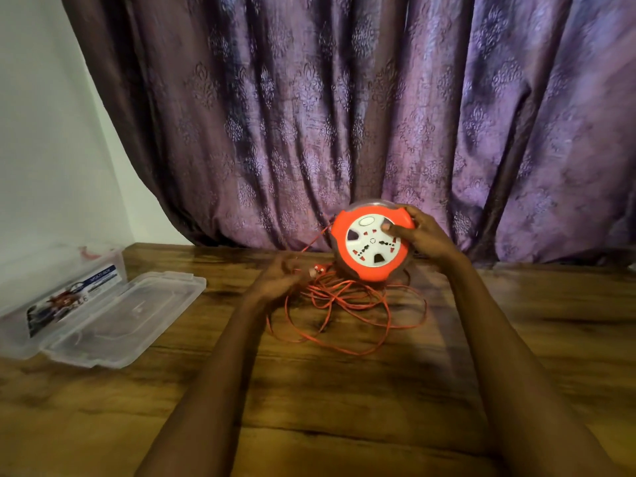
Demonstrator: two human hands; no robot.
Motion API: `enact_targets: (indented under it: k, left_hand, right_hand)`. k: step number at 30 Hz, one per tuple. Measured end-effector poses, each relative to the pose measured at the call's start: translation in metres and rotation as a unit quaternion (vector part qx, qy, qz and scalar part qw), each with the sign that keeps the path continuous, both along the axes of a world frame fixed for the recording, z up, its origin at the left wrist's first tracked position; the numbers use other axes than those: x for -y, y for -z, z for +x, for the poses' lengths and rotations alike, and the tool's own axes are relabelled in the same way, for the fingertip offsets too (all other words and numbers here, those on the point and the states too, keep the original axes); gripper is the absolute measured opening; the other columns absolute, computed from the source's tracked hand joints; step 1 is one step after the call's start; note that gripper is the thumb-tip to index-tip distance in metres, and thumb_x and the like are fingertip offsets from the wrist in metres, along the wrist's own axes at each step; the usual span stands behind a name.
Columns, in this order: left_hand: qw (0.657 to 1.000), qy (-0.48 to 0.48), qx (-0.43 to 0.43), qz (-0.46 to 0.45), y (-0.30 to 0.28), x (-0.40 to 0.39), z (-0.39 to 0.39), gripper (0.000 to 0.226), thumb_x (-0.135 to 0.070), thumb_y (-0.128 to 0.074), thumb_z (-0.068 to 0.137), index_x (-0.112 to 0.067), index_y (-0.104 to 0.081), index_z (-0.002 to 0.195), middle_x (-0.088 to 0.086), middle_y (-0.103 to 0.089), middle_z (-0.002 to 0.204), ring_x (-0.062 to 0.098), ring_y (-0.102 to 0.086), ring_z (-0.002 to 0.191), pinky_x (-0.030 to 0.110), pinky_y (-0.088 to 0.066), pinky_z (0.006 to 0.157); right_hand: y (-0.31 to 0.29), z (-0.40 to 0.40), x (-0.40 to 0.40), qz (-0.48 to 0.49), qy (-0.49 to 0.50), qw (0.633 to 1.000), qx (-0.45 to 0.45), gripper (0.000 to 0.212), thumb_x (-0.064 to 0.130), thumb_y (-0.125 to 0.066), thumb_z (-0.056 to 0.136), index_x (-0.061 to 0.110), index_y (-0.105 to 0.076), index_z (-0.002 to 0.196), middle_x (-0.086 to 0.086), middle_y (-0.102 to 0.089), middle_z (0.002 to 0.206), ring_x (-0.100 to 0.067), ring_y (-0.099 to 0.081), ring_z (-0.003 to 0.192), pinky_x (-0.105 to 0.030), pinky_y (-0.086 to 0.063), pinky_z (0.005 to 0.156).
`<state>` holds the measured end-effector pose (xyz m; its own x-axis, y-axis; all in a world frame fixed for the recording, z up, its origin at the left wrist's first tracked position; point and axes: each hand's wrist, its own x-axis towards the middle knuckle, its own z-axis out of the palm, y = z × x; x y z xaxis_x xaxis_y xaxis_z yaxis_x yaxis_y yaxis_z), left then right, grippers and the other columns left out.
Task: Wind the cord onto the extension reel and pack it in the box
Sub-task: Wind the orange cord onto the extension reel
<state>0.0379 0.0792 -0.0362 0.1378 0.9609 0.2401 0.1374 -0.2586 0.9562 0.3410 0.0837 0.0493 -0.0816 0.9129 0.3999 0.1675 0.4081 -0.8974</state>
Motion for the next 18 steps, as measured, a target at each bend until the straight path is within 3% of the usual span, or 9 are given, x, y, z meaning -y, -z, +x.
enact_targets:
  k: [1, 3, 6, 7, 9, 12, 14, 18]
  left_hand:
    - [0.997, 0.036, -0.061, -0.018, 0.005, 0.001, -0.002, 0.030, -0.013, -0.081, 0.079, -0.016, -0.073, 0.107, 0.001, -0.077, 0.103, 0.016, -0.071, 0.095, 0.039, -0.056, 0.096]
    - [0.982, 0.020, -0.179, -0.046, 0.012, 0.001, -0.008, 0.042, -0.022, -0.083, 0.076, -0.017, -0.070, 0.116, -0.001, -0.073, 0.112, 0.017, -0.068, 0.105, 0.041, -0.053, 0.100]
    - [0.917, -0.023, -0.398, 0.000, 0.007, -0.002, -0.018, 0.048, -0.042, -0.077, 0.079, -0.023, -0.068, 0.123, 0.003, -0.068, 0.125, 0.025, -0.059, 0.119, 0.042, -0.044, 0.107]
    - [0.911, -0.026, -0.411, 0.015, 0.006, -0.003, -0.022, 0.041, -0.040, -0.076, 0.081, -0.022, -0.071, 0.118, 0.004, -0.070, 0.122, 0.025, -0.062, 0.116, 0.042, -0.046, 0.105]
    - [0.942, -0.021, -0.335, 0.024, 0.004, -0.002, -0.029, 0.025, -0.029, -0.074, 0.086, -0.011, -0.076, 0.104, 0.010, -0.075, 0.107, 0.022, -0.067, 0.099, 0.041, -0.053, 0.093]
    - [0.959, -0.102, -0.264, 0.038, -0.004, 0.005, -0.043, 0.009, -0.023, -0.073, 0.087, -0.015, -0.077, 0.087, 0.005, -0.075, 0.084, 0.012, -0.061, 0.080, 0.022, -0.047, 0.065]
    - [0.947, -0.182, -0.258, 0.054, -0.014, 0.005, -0.057, 0.012, -0.022, -0.071, 0.088, -0.013, -0.077, 0.094, 0.011, -0.077, 0.091, 0.015, -0.065, 0.083, 0.024, -0.047, 0.067]
    - [0.902, -0.334, -0.255, 0.098, -0.047, 0.017, -0.091, 0.024, -0.033, -0.065, 0.088, -0.021, -0.075, 0.106, 0.014, -0.075, 0.104, 0.034, -0.069, 0.099, 0.040, -0.055, 0.081]
  right_hand:
    - [0.000, 0.004, 0.001, -0.002, 0.006, 1.000, -0.002, 0.036, 0.014, -0.078, 0.083, 0.021, -0.064, 0.115, 0.007, -0.075, 0.090, -0.004, -0.070, 0.076, -0.020, -0.056, 0.063]
    - [0.001, 0.009, 0.004, -0.005, 0.013, 1.000, 0.001, 0.036, 0.014, -0.078, 0.083, 0.021, -0.065, 0.115, 0.007, -0.075, 0.091, -0.006, -0.070, 0.077, -0.021, -0.056, 0.064]
    - [0.006, 0.008, 0.007, -0.005, 0.026, 1.000, 0.011, 0.035, 0.014, -0.078, 0.083, 0.020, -0.064, 0.114, 0.005, -0.072, 0.094, -0.004, -0.068, 0.075, -0.018, -0.056, 0.065]
    - [0.008, 0.006, 0.007, -0.005, 0.030, 0.999, 0.014, 0.036, 0.014, -0.078, 0.083, 0.018, -0.063, 0.116, 0.003, -0.071, 0.096, -0.004, -0.067, 0.076, -0.017, -0.056, 0.065]
    - [0.011, -0.001, 0.008, -0.007, 0.044, 0.999, 0.016, 0.039, 0.015, -0.077, 0.085, 0.012, -0.062, 0.120, -0.001, -0.070, 0.099, -0.008, -0.065, 0.079, -0.015, -0.054, 0.064]
    - [0.013, -0.018, 0.006, -0.002, 0.067, 0.998, -0.002, 0.039, 0.016, -0.077, 0.085, 0.005, -0.062, 0.120, -0.006, -0.068, 0.102, -0.011, -0.063, 0.081, -0.013, -0.052, 0.061]
    - [0.011, -0.035, 0.003, 0.009, 0.076, 0.997, -0.013, 0.039, 0.016, -0.078, 0.084, 0.007, -0.061, 0.118, -0.005, -0.068, 0.102, -0.007, -0.062, 0.077, -0.013, -0.051, 0.060]
    - [0.002, -0.080, -0.001, 0.026, 0.067, 0.996, -0.051, 0.036, 0.019, -0.078, 0.085, 0.012, -0.059, 0.116, -0.002, -0.067, 0.099, -0.013, -0.063, 0.082, -0.017, -0.054, 0.065]
